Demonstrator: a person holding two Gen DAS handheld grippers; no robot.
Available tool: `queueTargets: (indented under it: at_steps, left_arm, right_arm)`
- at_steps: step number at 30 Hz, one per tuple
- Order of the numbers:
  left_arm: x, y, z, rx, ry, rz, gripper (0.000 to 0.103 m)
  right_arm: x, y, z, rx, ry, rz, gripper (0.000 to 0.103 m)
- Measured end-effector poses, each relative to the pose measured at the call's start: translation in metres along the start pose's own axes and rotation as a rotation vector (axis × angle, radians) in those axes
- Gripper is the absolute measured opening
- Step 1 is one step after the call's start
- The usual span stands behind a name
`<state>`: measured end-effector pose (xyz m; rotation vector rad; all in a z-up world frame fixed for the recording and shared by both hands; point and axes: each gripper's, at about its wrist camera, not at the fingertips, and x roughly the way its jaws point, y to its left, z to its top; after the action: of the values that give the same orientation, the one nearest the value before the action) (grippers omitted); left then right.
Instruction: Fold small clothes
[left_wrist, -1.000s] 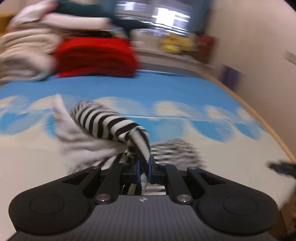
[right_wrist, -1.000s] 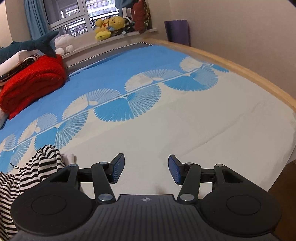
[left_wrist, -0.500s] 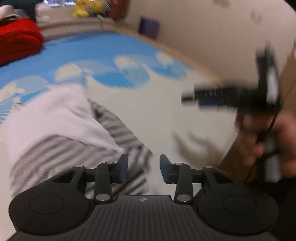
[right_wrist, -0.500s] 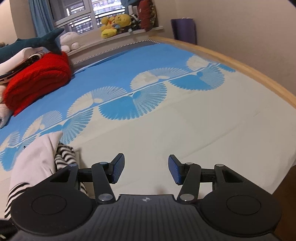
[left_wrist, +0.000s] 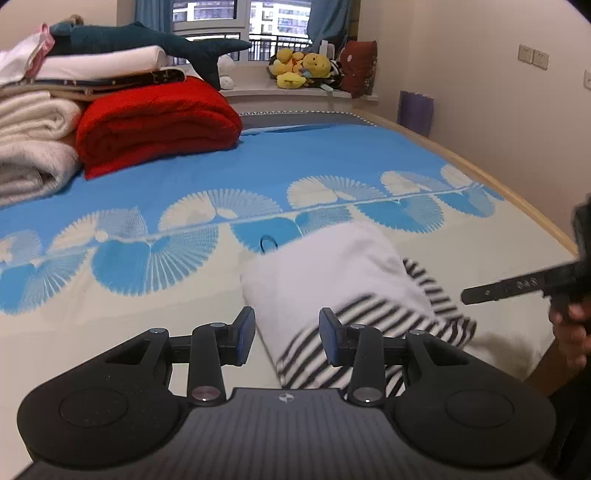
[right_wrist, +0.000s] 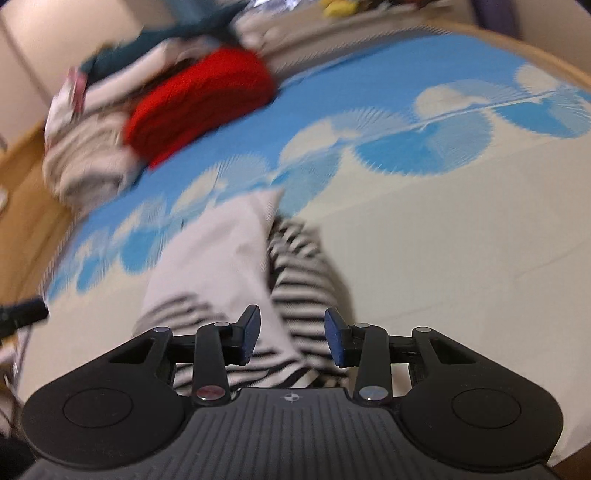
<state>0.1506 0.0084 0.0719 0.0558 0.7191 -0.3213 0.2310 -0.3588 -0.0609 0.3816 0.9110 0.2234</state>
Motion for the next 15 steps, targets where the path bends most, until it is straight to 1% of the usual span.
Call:
queueTargets:
  at_steps: [1,2,3,4,5,6,8,9,10,11,12,13,14,15]
  left_arm:
    - [0.009,0.007,-0.013,-0.008,0.033,-0.022,0.042]
    - [0.015,0.01,-0.018,0.022,0.115,-0.008,0.034]
    - [0.022,0.008,-0.016,0.064,0.143,0.012,0.031]
    - [0.02,0.006,-0.009,0.1,0.1,0.014,0.032]
    - [0.019,0.006,-0.003,0.099,0.054,-0.001,0.036]
    - [0.02,0.01,0.002,0.066,0.036,-0.028,0.037]
    - [0.029,0.018,0.004,-0.015,0.064,-0.067,0.037]
    - [0.034,0.02,0.003,-0.037,0.085,-0.071,0.037]
    - [0.04,0.02,0.002,-0.041,0.106,-0.063,0.037]
    - [0.044,0.019,0.001,-0.041,0.117,-0.055,0.037]
    - [0.047,0.018,0.0,-0.05,0.118,-0.057,0.037]
    - [0.05,0.019,0.0,-0.075,0.122,-0.069,0.038]
    - [0.052,0.019,0.0,-0.103,0.127,-0.079,0.04]
    - [0.055,0.02,0.0,-0.14,0.134,-0.09,0.041]
  right_arm:
    - [0.008,0.004,-0.001,-0.019,0.033,-0.007,0.041]
    - [0.014,0.006,-0.001,-0.03,0.061,-0.018,0.042]
    - [0.022,0.008,-0.001,-0.043,0.094,-0.033,0.042]
    - [0.027,0.01,-0.002,-0.053,0.118,-0.044,0.042]
    - [0.032,0.01,-0.002,-0.063,0.138,-0.056,0.042]
    - [0.037,0.011,-0.004,-0.069,0.155,-0.065,0.042]
    - [0.042,0.011,-0.007,-0.068,0.188,-0.052,0.042]
    - [0.044,0.012,-0.009,-0.072,0.2,-0.045,0.042]
    - [0.045,0.014,-0.011,-0.089,0.206,-0.047,0.039]
    - [0.046,0.017,-0.013,-0.108,0.209,-0.051,0.032]
    - [0.045,0.02,-0.015,-0.129,0.207,-0.053,0.007]
    - [0.043,0.024,-0.017,-0.154,0.2,-0.056,0.001]
    - [0.04,0.026,-0.017,-0.167,0.18,-0.052,0.001]
    - [0.03,0.027,-0.017,-0.169,0.141,-0.035,0.001]
